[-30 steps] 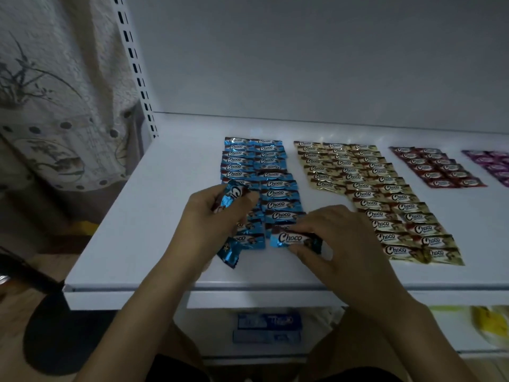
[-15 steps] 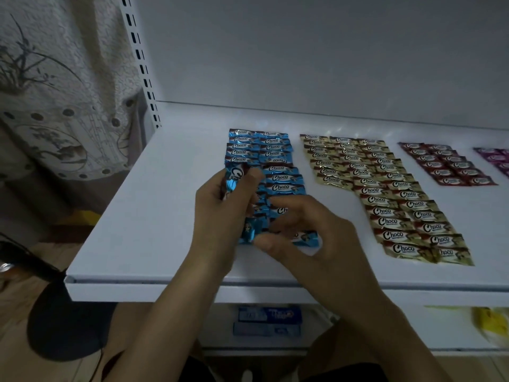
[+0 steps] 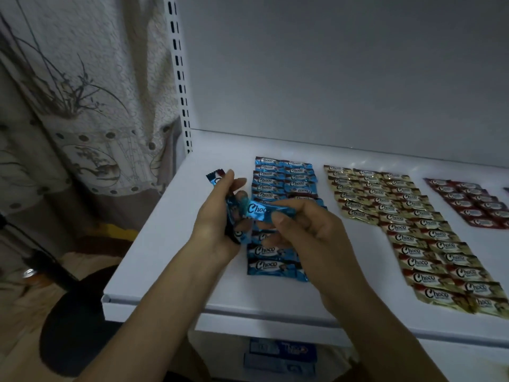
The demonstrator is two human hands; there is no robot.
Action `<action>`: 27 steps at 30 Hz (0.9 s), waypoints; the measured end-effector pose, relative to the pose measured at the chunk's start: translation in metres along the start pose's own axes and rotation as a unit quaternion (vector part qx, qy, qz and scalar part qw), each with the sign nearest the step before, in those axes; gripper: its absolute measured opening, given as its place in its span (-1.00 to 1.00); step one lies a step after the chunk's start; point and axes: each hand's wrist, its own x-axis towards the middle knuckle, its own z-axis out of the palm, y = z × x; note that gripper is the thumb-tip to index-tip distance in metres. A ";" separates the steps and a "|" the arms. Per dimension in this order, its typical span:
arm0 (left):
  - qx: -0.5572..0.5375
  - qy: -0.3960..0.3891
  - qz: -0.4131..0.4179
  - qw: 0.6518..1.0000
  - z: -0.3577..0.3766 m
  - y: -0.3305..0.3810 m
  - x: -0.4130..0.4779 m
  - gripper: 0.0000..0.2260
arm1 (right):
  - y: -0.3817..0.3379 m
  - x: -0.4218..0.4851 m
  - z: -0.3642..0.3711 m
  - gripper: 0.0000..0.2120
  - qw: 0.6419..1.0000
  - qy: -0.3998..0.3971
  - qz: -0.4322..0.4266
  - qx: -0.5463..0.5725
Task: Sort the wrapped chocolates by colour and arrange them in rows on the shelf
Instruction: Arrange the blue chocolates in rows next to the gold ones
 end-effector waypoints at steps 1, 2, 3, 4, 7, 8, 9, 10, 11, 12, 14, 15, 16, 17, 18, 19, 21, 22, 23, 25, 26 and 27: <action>0.005 -0.011 0.002 1.000 -0.003 0.004 0.009 -0.76 | -0.002 0.005 0.003 -0.91 1.000 -0.005 0.002 -0.008; 0.011 -0.024 0.012 1.000 -0.006 0.009 0.019 -0.75 | -0.005 0.010 0.004 -0.93 1.000 -0.010 0.002 -0.015; 0.017 -0.037 0.029 0.999 -0.009 0.016 0.030 -0.74 | -0.008 0.017 0.007 -0.95 1.000 -0.013 0.002 -0.019; 0.032 -0.046 0.050 0.997 -0.011 0.022 0.040 -0.75 | -0.010 0.024 0.008 -0.96 1.000 -0.013 0.005 -0.020; 0.109 -0.047 0.110 0.987 -0.013 0.036 0.061 -0.86 | -0.013 0.050 0.012 -0.92 1.000 -0.006 0.025 -0.013; 0.141 -0.039 0.131 0.981 -0.014 0.036 0.066 -0.87 | -0.012 0.059 0.014 -0.90 0.999 -0.009 0.037 -0.004; 0.166 -0.033 0.151 0.974 -0.016 0.035 0.071 -0.87 | -0.012 0.069 0.015 -0.88 0.999 -0.014 0.051 -0.001; 0.174 -0.033 0.166 0.970 -0.019 0.034 0.074 -0.88 | -0.011 0.078 0.016 -0.88 0.998 -0.021 0.063 -0.009; 0.162 -0.038 0.173 0.971 -0.023 0.034 0.077 -0.88 | -0.010 0.087 0.017 -0.89 0.997 -0.027 0.067 -0.022; 0.132 -0.047 0.171 0.975 -0.027 0.034 0.080 -0.88 | -0.008 0.097 0.018 -0.90 0.997 -0.029 0.058 -0.038; 0.077 -0.070 0.150 0.983 -0.031 0.037 0.084 -0.85 | -0.004 0.113 0.021 -0.95 0.996 -0.011 -0.009 -0.087; 0.074 -0.080 0.140 0.984 -0.031 0.038 0.085 -0.81 | -0.001 0.119 0.022 -0.97 0.989 0.005 -0.065 -0.129; 0.084 -0.093 0.135 0.983 -0.031 0.038 0.084 -0.76 | 0.001 0.125 0.023 -0.96 0.976 0.017 -0.123 -0.176; 0.098 -0.109 0.137 0.980 -0.030 0.036 0.084 -0.70 | 0.004 0.130 0.025 -0.95 0.959 0.022 -0.178 -0.221; 0.112 -0.123 0.139 0.976 -0.029 0.035 0.083 -0.66 | 0.006 0.133 0.027 -0.95 0.938 0.020 -0.228 -0.260; 0.123 -0.129 0.141 0.974 -0.028 0.034 0.083 -0.66 | 0.010 0.136 0.028 -0.95 0.919 0.015 -0.268 -0.290; 0.129 -0.117 0.144 0.974 -0.029 0.033 0.085 -0.76 | 0.017 0.141 0.027 -0.89 0.894 0.000 -0.306 -0.328; 0.125 -0.107 0.145 0.976 -0.031 0.033 0.086 -0.83 | 0.021 0.142 0.027 -0.86 0.890 -0.016 -0.311 -0.332; 0.118 -0.100 0.144 0.977 -0.032 0.033 0.089 -0.87 | 0.024 0.142 0.026 -0.83 0.892 -0.033 -0.312 -0.326; 0.110 -0.091 0.143 0.979 -0.034 0.031 0.094 -0.84 | 0.027 0.141 0.025 -0.80 0.904 -0.045 -0.293 -0.309; 0.110 -0.088 0.144 0.980 -0.034 0.030 0.095 -0.83 | 0.027 0.140 0.025 -0.79 0.915 -0.037 -0.268 -0.299; 0.112 -0.087 0.146 0.979 -0.033 0.029 0.095 -0.82 | 0.027 0.138 0.024 -0.79 0.927 -0.026 -0.241 -0.287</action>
